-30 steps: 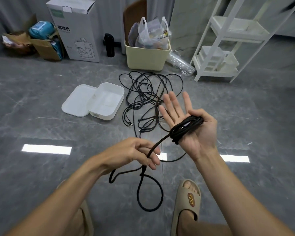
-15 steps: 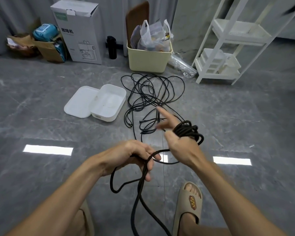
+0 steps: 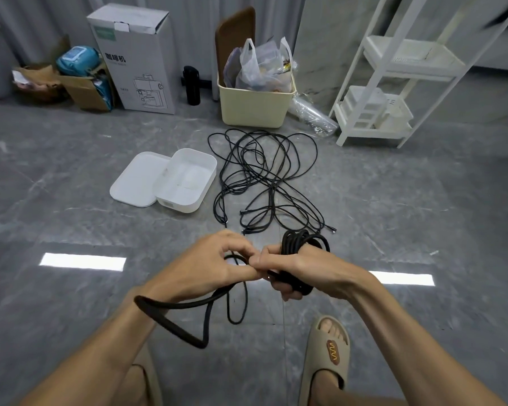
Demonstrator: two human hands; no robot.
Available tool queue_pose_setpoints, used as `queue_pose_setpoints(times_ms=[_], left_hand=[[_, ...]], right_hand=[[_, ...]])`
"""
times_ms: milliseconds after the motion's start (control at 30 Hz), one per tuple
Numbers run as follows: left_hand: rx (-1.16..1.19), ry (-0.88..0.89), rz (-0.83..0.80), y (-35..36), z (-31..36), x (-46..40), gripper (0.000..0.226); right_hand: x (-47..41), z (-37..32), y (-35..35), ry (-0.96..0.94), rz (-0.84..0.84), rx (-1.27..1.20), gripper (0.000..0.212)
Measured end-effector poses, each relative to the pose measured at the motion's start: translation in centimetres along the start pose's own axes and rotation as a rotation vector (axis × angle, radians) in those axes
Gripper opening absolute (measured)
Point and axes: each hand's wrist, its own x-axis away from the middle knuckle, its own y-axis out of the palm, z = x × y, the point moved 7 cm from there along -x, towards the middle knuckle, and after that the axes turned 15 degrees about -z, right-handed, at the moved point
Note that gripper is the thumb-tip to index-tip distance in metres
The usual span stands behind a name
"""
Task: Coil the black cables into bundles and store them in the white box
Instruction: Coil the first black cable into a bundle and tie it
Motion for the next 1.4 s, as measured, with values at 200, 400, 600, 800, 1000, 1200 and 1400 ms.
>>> queue_pose_setpoints(times_ms=[200, 400, 600, 800, 1000, 1200, 1400], left_hand=[[0.384, 0.063, 0.004, -0.4, -0.2, 0.2, 0.026], [0.856, 0.027, 0.072, 0.0, -1.1, -0.4, 0.028], [0.834, 0.099, 0.103, -0.4, -1.3, -0.2, 0.042], [0.784, -0.036, 0.260, 0.2, -1.7, -1.1, 0.031], [0.975, -0.092, 0.282, 0.6, -1.9, -1.0, 0.029], [0.389, -0.190, 0.297, 0.6, -1.6, -0.5, 0.010], [0.703, -0.146, 0.227, 1.5, -1.3, -1.0, 0.032]], right_hand=[[0.2, -1.0, -0.4, -0.174, -0.058, -0.205, 0.035], [0.4, -1.8, -1.5, -0.300, 0.073, -0.321, 0.017], [0.9, -1.0, -3.3, -0.313, 0.408, -0.399, 0.017], [0.5, -0.8, -2.7, -0.262, 0.490, -0.281, 0.011], [0.0, -0.9, -2.4, -0.240, 0.557, -0.267, 0.011], [-0.2, -0.3, -2.4, -0.199, 0.629, -0.241, 0.015], [-0.3, -0.8, -1.4, -0.258, 0.660, -0.093, 0.016]])
